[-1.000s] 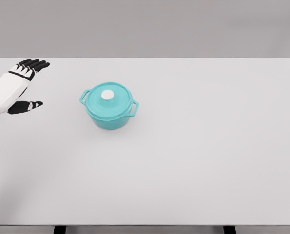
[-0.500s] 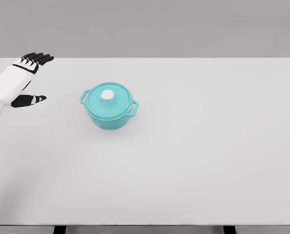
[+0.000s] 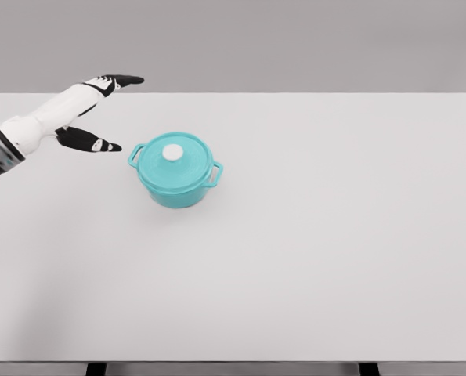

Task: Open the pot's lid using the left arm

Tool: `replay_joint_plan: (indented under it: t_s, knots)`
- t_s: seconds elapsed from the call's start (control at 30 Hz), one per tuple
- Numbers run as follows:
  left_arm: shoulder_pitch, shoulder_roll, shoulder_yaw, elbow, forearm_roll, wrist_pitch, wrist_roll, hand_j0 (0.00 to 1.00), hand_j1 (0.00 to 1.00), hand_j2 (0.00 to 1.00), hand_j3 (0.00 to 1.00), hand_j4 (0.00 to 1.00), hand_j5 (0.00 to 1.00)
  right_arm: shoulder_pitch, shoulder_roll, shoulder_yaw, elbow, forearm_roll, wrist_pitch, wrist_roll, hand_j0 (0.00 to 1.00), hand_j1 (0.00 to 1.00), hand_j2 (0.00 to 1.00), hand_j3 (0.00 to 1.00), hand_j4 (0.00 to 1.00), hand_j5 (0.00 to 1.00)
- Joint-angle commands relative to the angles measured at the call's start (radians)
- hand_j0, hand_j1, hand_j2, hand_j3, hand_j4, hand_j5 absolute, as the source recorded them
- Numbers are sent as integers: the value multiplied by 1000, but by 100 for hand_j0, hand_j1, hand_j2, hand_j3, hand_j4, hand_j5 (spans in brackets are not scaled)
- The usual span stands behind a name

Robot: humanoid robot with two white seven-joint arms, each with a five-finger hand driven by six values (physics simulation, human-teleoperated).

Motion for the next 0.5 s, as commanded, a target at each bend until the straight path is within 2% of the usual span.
replay_joint_plan:
  t_s: [0.0, 0.07, 0.17, 0.33, 0.47]
  knots:
    - [-3, -9, -79, 24, 73, 2, -6, 100, 100, 100, 100, 100, 100, 0, 0, 0, 0, 0, 0, 0, 100, 100, 100, 100, 100, 100]
    - [-15, -7, -134, 25, 138, 2, -6, 100, 100, 100, 100, 100, 100, 0, 0, 0, 0, 0, 0, 0, 100, 100, 100, 100, 100, 100]
    - [-28, -9, -177, 28, 138, 2, -6, 100, 100, 100, 100, 100, 100, 0, 0, 0, 0, 0, 0, 0, 100, 100, 100, 100, 100, 100]
    - [-32, -22, -205, 30, 136, 2, -6, 94, 94, 94, 94, 94, 94, 0, 0, 0, 0, 0, 0, 0, 100, 100, 100, 100, 100, 100]
    - [-35, -33, -208, 34, 138, 2, -6, 93, 93, 93, 93, 93, 93, 0, 0, 0, 0, 0, 0, 0, 100, 100, 100, 100, 100, 100]
